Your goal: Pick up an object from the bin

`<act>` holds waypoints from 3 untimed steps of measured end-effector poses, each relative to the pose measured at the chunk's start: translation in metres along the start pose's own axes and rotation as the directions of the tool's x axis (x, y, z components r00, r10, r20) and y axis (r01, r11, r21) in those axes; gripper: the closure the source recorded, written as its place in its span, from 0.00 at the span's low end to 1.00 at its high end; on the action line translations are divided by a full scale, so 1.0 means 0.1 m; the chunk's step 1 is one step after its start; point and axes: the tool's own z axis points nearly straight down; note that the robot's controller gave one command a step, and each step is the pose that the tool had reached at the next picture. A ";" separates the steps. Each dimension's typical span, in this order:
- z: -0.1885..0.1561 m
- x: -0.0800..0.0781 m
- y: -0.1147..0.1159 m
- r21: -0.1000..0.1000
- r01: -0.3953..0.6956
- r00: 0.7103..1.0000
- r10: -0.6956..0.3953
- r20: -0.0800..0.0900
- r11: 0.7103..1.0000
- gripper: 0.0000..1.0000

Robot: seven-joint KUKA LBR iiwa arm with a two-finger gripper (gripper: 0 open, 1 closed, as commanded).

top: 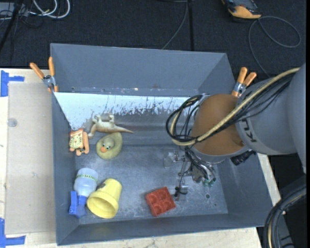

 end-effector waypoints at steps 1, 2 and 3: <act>0.06 0.26 0.37 0.003 -0.021 1.000 0.022 -0.012 1.000 0.00; -0.07 0.42 0.39 -0.002 0.063 0.998 -0.063 0.006 0.998 0.00; 0.01 0.27 0.53 0.004 0.052 0.999 -0.052 -0.008 0.999 0.00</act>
Offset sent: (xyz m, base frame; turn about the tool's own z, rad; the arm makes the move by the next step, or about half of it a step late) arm -0.0650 -0.0002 -0.0167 -0.1502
